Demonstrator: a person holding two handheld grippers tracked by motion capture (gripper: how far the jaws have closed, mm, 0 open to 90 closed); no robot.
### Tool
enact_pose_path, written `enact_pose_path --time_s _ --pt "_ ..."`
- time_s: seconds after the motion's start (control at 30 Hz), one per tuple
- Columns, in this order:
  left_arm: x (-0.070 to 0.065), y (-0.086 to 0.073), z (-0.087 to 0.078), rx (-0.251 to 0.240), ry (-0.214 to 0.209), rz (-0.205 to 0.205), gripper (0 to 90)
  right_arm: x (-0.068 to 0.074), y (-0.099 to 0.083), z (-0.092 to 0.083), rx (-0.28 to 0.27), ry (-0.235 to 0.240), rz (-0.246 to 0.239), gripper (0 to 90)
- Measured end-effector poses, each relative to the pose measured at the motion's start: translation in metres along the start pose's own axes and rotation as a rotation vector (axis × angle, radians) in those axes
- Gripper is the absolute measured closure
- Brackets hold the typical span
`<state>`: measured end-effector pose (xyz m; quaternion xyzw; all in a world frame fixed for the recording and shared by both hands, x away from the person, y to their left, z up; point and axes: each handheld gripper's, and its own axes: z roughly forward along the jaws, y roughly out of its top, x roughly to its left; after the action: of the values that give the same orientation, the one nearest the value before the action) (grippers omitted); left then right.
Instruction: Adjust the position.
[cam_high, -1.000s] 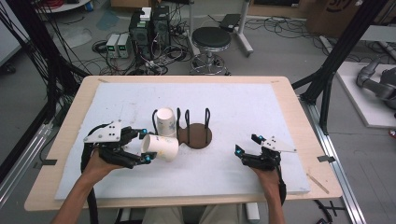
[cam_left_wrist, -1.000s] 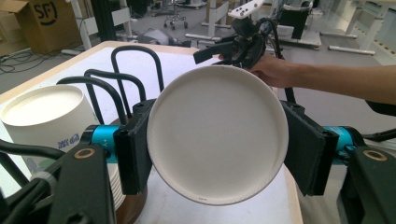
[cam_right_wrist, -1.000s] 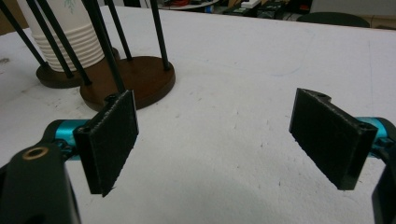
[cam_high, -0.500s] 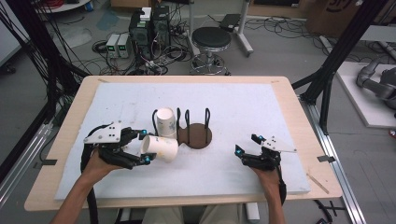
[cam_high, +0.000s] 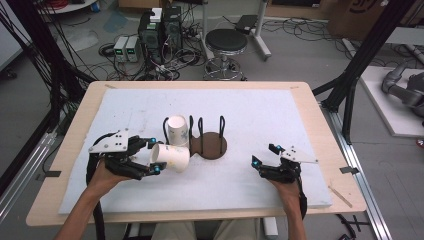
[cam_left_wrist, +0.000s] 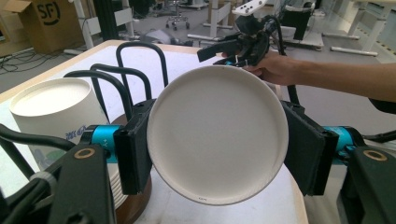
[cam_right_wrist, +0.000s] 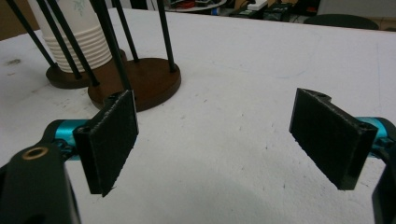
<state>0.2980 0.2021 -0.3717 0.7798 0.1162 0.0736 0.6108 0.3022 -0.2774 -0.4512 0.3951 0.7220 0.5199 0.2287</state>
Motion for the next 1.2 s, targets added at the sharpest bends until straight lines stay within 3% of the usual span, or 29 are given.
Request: enact_pose_path --time_s 0.37,0.8,1.07,1.1,1.13,1.2 --pt "0.002 -0.005 0.002 -0.013 -0.012 -0.019 33.5 0.003 0.004 0.0 0.001 0.058 0.004 15.8" --pt "0.002 -0.006 0.008 -0.022 -0.02 -0.023 33.6 0.013 0.023 -0.003 -0.011 0.144 -0.034 15.8" --pt "0.001 -0.008 0.012 -0.045 -0.037 -0.029 33.6 0.031 0.048 -0.003 -0.023 0.311 -0.102 15.7" --pt "0.0 -0.007 0.012 -0.049 -0.036 -0.031 33.6 0.031 0.048 -0.003 -0.023 0.311 -0.102 15.7" --pt "-0.001 -0.007 0.013 -0.046 -0.039 -0.028 33.6 0.036 0.055 -0.003 -0.026 0.35 -0.118 15.7" --pt "-0.002 -0.007 0.014 -0.05 -0.039 -0.024 33.6 0.038 0.059 -0.002 -0.028 0.366 -0.127 15.7"
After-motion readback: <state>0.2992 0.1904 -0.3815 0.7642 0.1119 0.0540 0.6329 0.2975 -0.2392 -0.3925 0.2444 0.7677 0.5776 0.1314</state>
